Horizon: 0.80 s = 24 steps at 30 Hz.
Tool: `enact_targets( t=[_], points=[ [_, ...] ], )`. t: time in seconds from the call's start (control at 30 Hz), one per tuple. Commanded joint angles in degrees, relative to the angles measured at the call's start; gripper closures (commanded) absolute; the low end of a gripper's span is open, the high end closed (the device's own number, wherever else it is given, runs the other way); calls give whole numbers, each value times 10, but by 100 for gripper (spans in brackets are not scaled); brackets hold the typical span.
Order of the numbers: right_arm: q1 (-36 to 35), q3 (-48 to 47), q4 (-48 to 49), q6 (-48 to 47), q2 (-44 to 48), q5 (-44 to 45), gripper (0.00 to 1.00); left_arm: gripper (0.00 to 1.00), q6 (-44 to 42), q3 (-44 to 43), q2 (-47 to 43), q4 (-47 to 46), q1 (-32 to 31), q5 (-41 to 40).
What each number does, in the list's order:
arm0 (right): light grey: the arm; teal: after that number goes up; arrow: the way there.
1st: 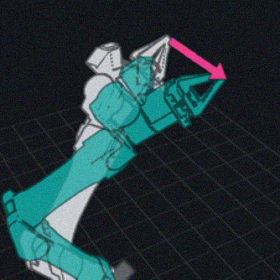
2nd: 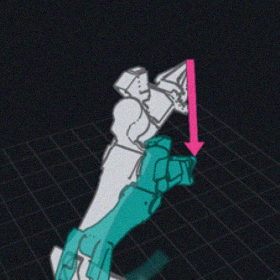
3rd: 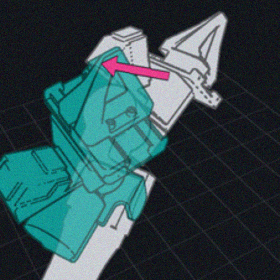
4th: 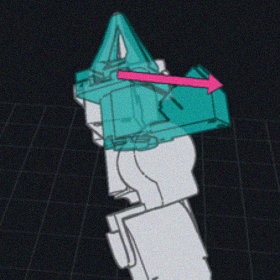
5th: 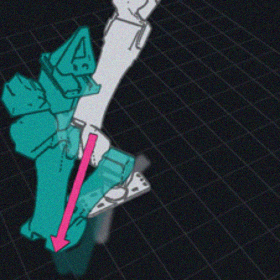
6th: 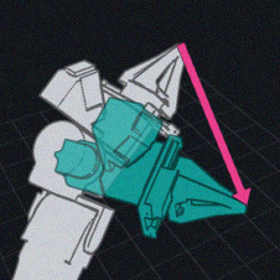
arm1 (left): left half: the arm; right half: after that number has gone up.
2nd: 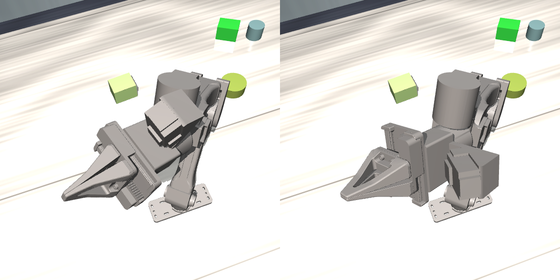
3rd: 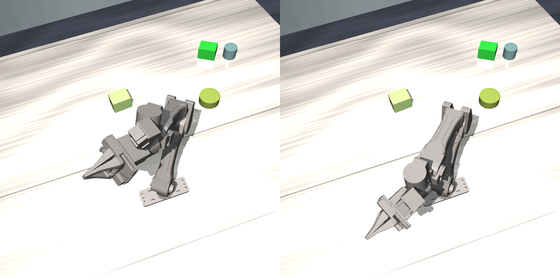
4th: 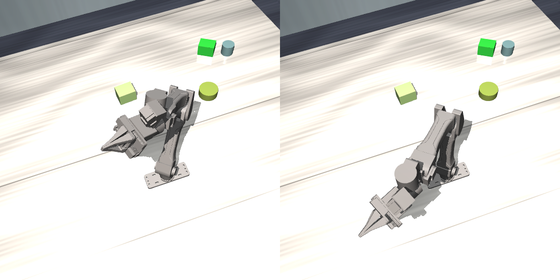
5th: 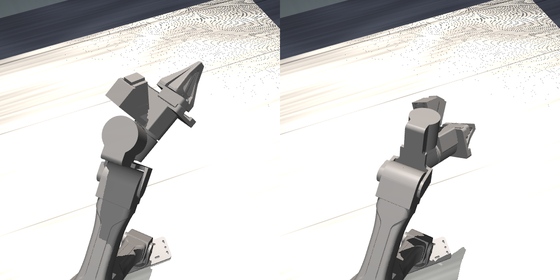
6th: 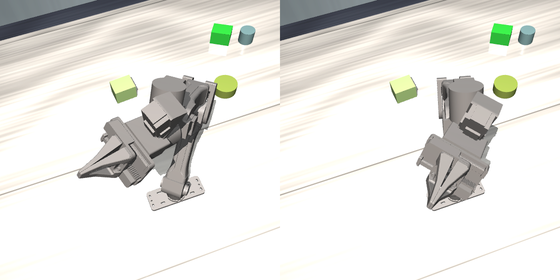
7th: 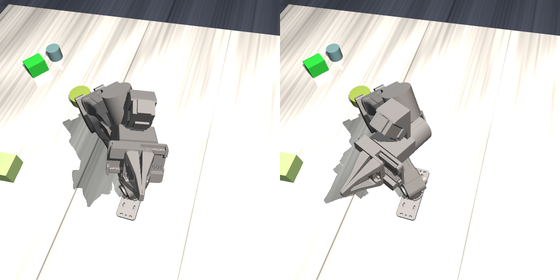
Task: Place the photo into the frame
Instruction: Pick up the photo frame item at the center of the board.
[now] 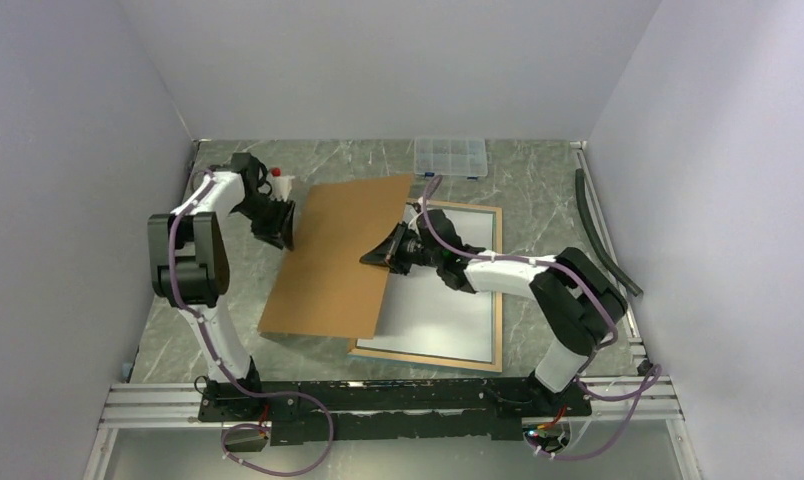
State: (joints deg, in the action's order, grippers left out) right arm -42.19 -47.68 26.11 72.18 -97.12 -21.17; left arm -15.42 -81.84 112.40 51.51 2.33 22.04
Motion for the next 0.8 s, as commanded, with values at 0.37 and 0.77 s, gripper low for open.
enact_targets(
  t=[0.37, 0.77],
  points=[
    [42, -179, -151, 88, 130, 55, 100, 6, -494, -26, -505, 229, 0, 269],
    [39, -182, -166, 207, 176, 67, 100, 6, -788, 167, -749, 141, 0, 272]
  ],
)
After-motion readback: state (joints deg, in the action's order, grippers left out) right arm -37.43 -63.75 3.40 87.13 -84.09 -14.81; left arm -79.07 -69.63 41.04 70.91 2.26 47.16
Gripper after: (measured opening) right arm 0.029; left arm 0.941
